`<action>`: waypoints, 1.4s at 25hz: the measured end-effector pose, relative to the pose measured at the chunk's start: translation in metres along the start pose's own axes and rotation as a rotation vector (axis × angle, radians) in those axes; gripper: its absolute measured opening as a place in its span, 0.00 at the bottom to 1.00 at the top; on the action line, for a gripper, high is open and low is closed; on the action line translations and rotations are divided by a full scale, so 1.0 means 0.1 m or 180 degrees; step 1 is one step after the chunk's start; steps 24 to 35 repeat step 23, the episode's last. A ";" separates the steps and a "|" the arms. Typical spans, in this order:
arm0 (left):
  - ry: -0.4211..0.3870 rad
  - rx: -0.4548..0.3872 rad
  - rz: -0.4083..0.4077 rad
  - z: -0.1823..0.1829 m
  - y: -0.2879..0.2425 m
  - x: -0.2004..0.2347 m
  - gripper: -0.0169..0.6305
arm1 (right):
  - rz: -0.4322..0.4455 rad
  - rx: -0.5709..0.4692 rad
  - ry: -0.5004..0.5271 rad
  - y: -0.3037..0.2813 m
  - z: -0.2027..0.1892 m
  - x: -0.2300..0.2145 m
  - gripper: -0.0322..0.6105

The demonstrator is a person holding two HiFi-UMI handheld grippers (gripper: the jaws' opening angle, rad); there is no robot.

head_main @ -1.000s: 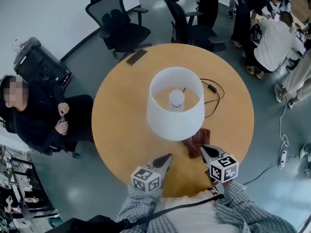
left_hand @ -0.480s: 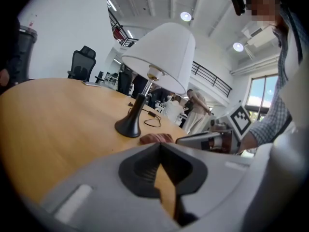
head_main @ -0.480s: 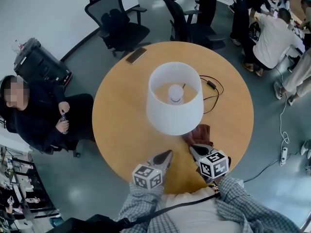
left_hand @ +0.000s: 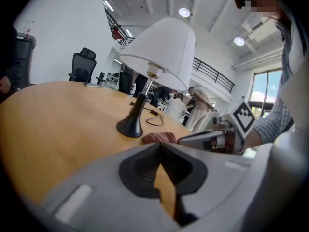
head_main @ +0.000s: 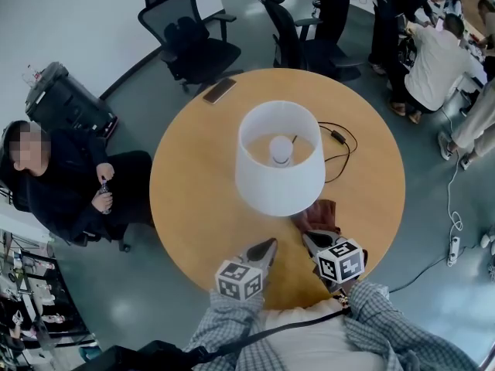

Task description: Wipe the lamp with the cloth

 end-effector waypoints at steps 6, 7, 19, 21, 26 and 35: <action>0.0009 0.0005 0.0001 0.00 0.01 0.00 0.03 | -0.0006 -0.0015 -0.0014 0.01 0.00 0.01 0.06; 0.0010 0.0004 0.0002 0.00 0.01 0.00 0.03 | -0.0003 -0.0009 -0.0010 0.00 0.00 0.01 0.06; -0.0003 0.0026 -0.0001 -0.03 0.01 -0.01 0.03 | 0.0041 0.0000 0.0005 -0.02 -0.01 0.03 0.06; -0.0002 0.0027 0.0000 -0.03 0.00 -0.02 0.03 | 0.0055 -0.0005 0.0002 -0.01 -0.01 0.03 0.06; -0.0003 0.0030 0.0001 -0.03 0.00 -0.02 0.03 | 0.0066 -0.0010 -0.0001 0.00 -0.01 0.02 0.06; -0.0003 0.0030 0.0001 -0.03 0.00 -0.02 0.03 | 0.0066 -0.0010 -0.0001 0.00 -0.01 0.02 0.06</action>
Point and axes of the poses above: the fingertips, and each gripper's own axes: y backward along the fingers, x to its left, z out of its top, the point moved 6 cm from there along y, backward along the fingers, and after that the axes turned 11 degrees about z, right-handed, at the moved point
